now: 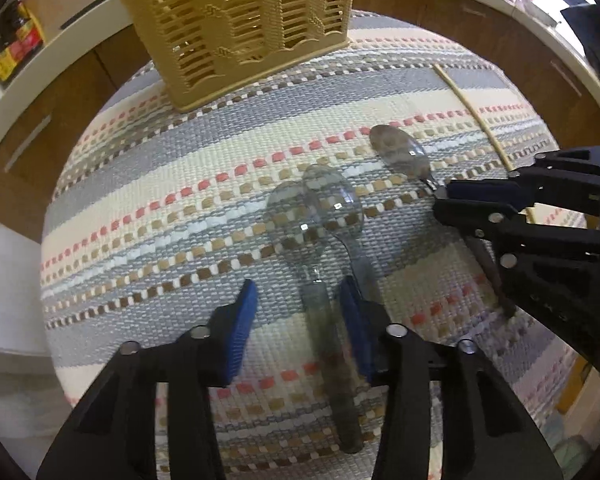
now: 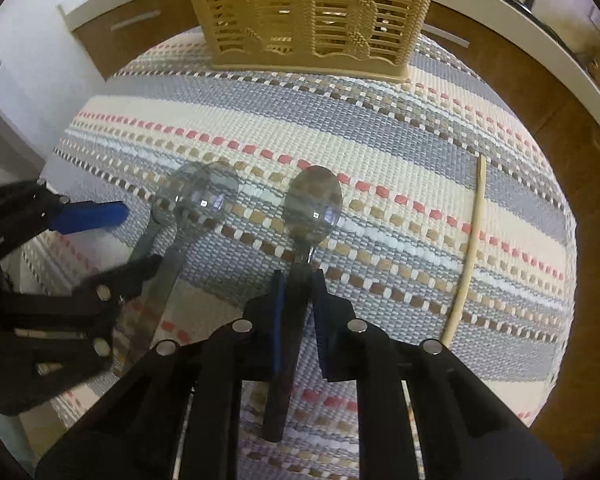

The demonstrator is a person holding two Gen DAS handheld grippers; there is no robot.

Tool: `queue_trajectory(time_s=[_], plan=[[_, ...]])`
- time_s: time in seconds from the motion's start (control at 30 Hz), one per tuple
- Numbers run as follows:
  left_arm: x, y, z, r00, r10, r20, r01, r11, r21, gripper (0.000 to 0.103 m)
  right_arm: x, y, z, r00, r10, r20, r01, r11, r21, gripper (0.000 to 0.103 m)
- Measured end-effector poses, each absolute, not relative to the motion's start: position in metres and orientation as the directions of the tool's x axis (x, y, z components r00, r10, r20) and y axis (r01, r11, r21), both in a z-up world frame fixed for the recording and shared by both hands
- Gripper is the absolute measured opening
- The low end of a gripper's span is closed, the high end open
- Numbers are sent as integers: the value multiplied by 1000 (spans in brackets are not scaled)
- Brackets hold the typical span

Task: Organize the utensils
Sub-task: 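Grasp a clear spoon with the left tool while the right tool grasps a grey spoon, then lift both spoons over the caddy and release them with both tools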

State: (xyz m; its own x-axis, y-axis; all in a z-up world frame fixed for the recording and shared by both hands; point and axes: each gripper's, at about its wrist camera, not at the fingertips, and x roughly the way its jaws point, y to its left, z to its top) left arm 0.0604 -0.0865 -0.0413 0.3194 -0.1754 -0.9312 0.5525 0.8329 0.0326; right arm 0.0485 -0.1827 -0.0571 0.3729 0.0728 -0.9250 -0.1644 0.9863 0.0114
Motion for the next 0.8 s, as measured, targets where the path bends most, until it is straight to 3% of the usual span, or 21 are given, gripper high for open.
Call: queue_trajectory(time_s=[0.03, 0.07, 0.27, 0.43, 0.8], plan=[[61, -88, -40, 320, -182, -930, 556, 831, 29, 26, 47, -183, -57, 375, 74, -924, -169, 986, 10, 10], [61, -88, -40, 334, -167, -928, 549, 835, 48, 12, 45, -186, -56, 376, 76, -923, -171, 985, 12, 10], [62, -76, -34, 377, -234, -896, 494, 869, -19, 10, 31, -211, -31, 441, 162, -883, -179, 980, 91, 10], [57, -60, 4, 456, -356, -816, 480, 870, -111, 10, 22, -221, 13, 539, 230, -811, -212, 968, 134, 10], [58, -56, 130, 700, -489, -520, 509, 853, -116, 10, 28, -236, 119, 762, 289, -580, -248, 957, 151, 10]])
